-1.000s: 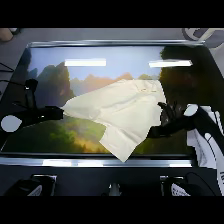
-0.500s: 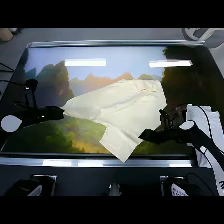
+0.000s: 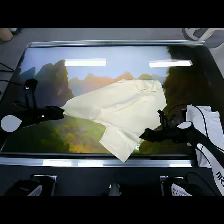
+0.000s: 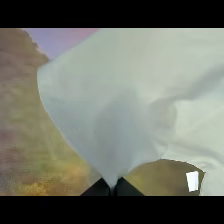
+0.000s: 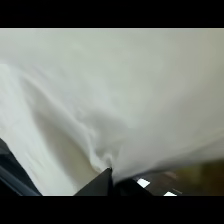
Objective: Fold the shirts.
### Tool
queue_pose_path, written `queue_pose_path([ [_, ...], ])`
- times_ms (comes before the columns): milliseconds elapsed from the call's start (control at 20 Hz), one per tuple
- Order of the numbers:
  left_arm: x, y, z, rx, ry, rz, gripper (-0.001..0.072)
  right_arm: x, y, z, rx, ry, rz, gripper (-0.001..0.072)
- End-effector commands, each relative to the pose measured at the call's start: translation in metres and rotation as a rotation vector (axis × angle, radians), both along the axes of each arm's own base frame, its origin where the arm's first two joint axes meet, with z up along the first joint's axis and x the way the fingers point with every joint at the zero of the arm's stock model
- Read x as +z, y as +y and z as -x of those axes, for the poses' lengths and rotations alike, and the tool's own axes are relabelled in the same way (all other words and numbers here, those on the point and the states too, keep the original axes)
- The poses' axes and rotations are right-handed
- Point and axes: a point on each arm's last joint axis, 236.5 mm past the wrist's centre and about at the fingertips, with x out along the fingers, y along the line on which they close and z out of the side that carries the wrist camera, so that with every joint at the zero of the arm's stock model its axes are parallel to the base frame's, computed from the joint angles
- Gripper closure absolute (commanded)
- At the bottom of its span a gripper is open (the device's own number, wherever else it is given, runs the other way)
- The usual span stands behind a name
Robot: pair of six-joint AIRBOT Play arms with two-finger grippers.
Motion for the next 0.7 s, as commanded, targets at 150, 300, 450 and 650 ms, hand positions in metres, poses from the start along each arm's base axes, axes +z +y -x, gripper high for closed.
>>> queue_pose_path([
  [150, 0.140, 0.013, -0.020, 0.022, -0.336, -0.005, 0.0683, 0.147, -0.003, -0.070, 0.385, -0.567, 0.095, 0.0692],
  [300, 0.368, 0.032, 0.024, 0.104, -0.852, 0.120, 0.0683, 0.394, -0.029, -0.106, 0.384, -1.280, 0.474, 0.0690],
  [450, 0.527, 0.054, 0.143, 0.128, -1.292, 0.200, 0.0683, 0.642, -0.073, -0.009, -0.001, -1.919, 0.893, 0.0690],
  [650, 0.553, 0.061, 0.200, 0.126, -1.394, 0.213, 0.0683, 0.718, -0.106, 0.099, -0.359, -2.081, 0.979, 0.0690],
])
